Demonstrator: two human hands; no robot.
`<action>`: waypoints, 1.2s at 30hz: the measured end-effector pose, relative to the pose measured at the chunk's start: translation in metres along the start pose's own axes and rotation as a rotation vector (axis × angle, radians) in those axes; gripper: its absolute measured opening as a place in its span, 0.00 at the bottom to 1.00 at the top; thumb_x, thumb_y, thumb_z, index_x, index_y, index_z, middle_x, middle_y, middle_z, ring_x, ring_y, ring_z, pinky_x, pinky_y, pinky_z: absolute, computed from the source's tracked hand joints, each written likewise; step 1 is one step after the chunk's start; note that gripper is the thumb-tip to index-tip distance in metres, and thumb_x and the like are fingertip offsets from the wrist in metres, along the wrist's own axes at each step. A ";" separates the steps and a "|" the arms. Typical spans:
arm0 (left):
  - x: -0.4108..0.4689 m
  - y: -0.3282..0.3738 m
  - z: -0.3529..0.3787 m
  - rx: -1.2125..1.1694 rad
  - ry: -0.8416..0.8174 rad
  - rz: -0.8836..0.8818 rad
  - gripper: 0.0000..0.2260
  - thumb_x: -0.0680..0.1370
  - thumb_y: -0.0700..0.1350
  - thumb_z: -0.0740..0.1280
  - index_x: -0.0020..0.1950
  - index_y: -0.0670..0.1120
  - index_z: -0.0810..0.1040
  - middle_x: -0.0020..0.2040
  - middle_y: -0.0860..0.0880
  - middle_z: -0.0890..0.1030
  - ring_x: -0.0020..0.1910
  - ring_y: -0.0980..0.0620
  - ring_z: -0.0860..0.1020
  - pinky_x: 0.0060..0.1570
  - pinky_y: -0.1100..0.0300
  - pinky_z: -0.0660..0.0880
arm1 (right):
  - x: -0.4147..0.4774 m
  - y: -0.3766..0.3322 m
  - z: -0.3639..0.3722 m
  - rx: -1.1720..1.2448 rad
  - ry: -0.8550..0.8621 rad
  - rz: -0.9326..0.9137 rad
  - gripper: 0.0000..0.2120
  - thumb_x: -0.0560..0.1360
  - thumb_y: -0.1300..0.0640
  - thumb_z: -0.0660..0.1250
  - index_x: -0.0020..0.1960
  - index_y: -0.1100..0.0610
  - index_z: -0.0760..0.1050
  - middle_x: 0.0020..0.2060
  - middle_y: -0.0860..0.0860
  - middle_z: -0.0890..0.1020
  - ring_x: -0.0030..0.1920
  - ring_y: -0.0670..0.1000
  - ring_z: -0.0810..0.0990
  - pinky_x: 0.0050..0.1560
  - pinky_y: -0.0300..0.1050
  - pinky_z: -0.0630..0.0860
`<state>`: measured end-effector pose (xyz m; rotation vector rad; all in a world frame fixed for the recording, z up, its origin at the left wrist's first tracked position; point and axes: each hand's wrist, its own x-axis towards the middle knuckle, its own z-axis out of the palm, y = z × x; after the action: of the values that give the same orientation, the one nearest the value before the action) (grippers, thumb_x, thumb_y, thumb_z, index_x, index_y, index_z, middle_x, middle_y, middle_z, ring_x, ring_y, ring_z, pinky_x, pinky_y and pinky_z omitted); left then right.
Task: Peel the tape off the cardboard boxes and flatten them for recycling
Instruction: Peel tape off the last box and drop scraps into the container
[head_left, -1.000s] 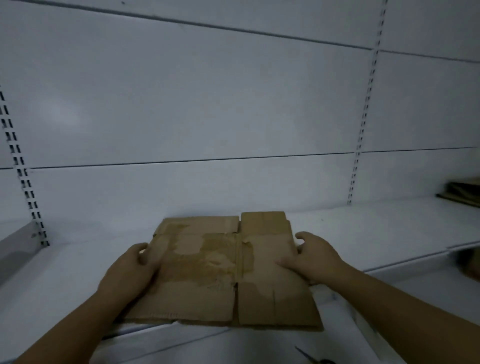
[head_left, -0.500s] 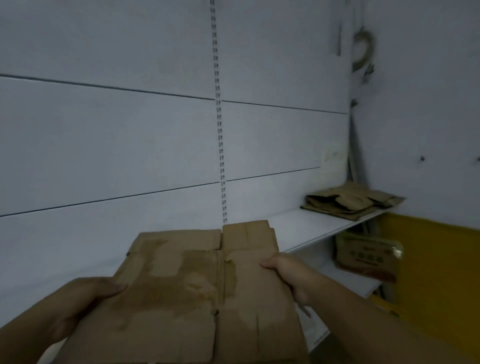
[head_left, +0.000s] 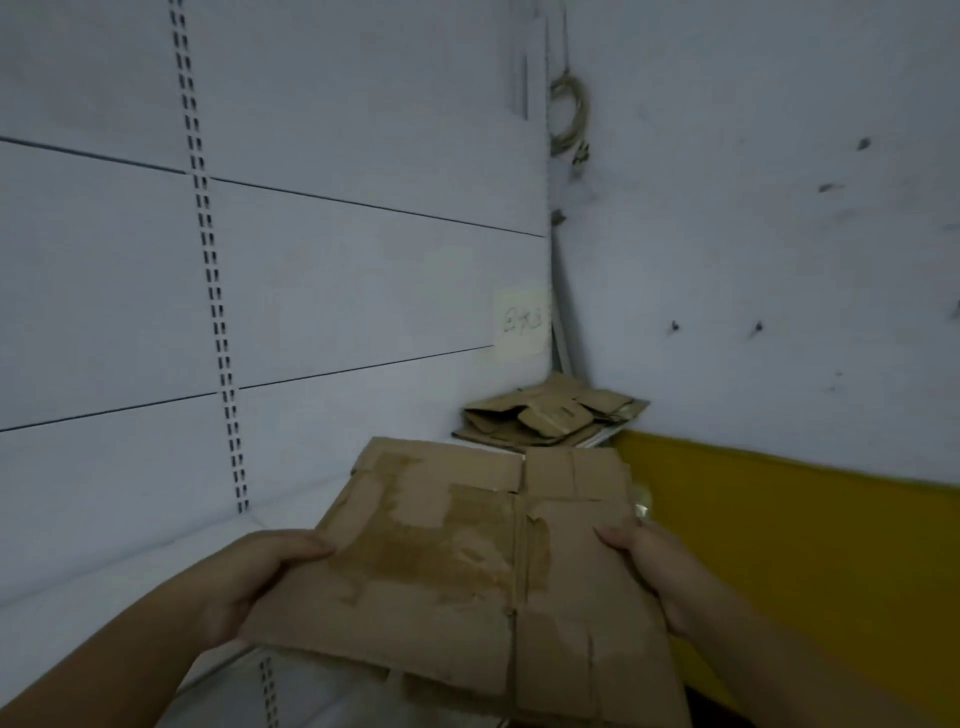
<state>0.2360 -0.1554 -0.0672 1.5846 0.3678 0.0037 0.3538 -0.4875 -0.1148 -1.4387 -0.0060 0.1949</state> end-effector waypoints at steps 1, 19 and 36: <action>0.017 0.001 0.005 -0.020 -0.059 -0.046 0.16 0.73 0.40 0.67 0.58 0.33 0.78 0.55 0.32 0.80 0.53 0.36 0.78 0.58 0.45 0.73 | 0.010 0.000 -0.007 0.000 0.034 0.006 0.15 0.76 0.58 0.66 0.62 0.57 0.73 0.51 0.59 0.83 0.49 0.61 0.82 0.47 0.55 0.80; 0.272 0.067 0.222 0.091 -0.279 0.015 0.10 0.78 0.39 0.64 0.59 0.42 0.78 0.50 0.42 0.84 0.46 0.45 0.83 0.43 0.55 0.79 | 0.179 -0.049 -0.195 -0.065 0.240 -0.031 0.14 0.78 0.54 0.65 0.61 0.59 0.73 0.50 0.59 0.82 0.48 0.61 0.81 0.41 0.53 0.78; 0.369 0.144 0.266 0.012 0.003 -0.057 0.17 0.76 0.49 0.66 0.56 0.37 0.78 0.47 0.37 0.84 0.37 0.42 0.84 0.33 0.55 0.79 | 0.427 -0.136 -0.220 -0.326 -0.072 -0.025 0.24 0.76 0.47 0.65 0.66 0.61 0.72 0.54 0.58 0.80 0.52 0.59 0.79 0.51 0.52 0.77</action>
<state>0.6788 -0.3275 -0.0247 1.5856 0.4154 -0.0401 0.8182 -0.6616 -0.0587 -1.7551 -0.1198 0.2331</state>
